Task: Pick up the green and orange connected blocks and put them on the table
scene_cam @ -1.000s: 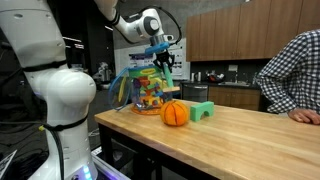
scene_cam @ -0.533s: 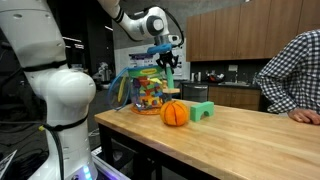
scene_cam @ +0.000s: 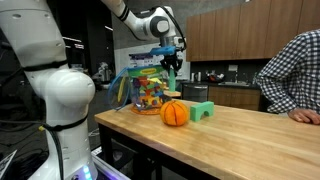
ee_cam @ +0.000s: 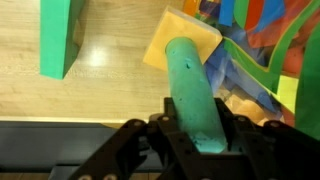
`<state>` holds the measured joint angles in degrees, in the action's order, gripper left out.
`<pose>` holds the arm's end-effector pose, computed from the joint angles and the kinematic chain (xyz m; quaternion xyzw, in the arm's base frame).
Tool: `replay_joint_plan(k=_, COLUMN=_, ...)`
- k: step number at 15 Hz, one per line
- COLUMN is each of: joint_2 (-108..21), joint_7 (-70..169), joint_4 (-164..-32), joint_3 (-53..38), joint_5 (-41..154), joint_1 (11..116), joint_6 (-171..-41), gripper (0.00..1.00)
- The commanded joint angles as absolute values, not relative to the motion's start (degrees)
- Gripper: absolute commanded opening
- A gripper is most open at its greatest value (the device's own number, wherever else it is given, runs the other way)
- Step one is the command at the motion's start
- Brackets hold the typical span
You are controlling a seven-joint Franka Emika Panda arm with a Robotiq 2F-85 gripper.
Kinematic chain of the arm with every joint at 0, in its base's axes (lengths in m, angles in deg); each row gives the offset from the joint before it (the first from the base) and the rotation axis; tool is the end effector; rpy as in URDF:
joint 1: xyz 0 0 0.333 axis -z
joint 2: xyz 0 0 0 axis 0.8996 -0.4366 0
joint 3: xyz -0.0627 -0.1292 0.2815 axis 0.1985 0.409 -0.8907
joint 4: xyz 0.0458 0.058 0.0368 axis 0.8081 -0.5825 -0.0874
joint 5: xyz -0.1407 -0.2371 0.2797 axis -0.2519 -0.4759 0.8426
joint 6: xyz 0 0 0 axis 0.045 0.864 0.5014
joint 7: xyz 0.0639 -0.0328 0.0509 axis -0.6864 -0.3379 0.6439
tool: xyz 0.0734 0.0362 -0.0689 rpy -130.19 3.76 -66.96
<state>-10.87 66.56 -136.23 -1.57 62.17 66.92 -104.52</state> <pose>0.4815 -0.1089 0.5011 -0.9858 0.0123 -0.1674 0.0082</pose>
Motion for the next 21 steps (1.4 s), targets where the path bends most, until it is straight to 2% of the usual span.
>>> replay_joint_plan(k=1, joint_2=-10.04, joint_7=66.83, joint_4=-137.47, joint_3=-1.13, joint_5=63.59, joint_1=67.86, joint_6=-104.07, gripper=0.16)
replay_joint_plan(k=5, joint_2=-9.67, joint_7=66.06, joint_4=-138.27, joint_3=-1.84, joint_5=62.30, joint_1=68.14, joint_6=-103.75, gripper=0.16)
replay_joint_plan(k=6, joint_2=-9.43, joint_7=65.71, joint_4=-138.39, joint_3=-2.34, joint_5=61.53, joint_1=68.12, joint_6=-103.49, gripper=0.66)
replay_joint_plan(k=7, joint_2=-10.89, joint_7=66.55, joint_4=-137.49, joint_3=-1.70, joint_5=62.60, joint_1=68.06, joint_6=-104.33, gripper=0.67)
replay_joint_plan(k=8, joint_2=-10.93, joint_7=66.53, joint_4=-137.50, joint_3=-1.79, joint_5=62.60, joint_1=68.04, joint_6=-104.35, gripper=0.47)
replay_joint_plan(k=11, joint_2=-11.04, joint_7=66.53, joint_4=-137.51, joint_3=-1.81, joint_5=62.61, joint_1=68.04, joint_6=-104.35, gripper=0.66)
replay_joint_plan(k=12, joint_2=-11.05, joint_7=66.53, joint_4=-137.51, joint_3=-1.79, joint_5=62.61, joint_1=68.06, joint_6=-104.35, gripper=0.67)
replay_joint_plan(k=21, joint_2=-11.06, joint_7=66.53, joint_4=-137.51, joint_3=-1.80, joint_5=62.61, joint_1=68.07, joint_6=-104.36, gripper=0.67)
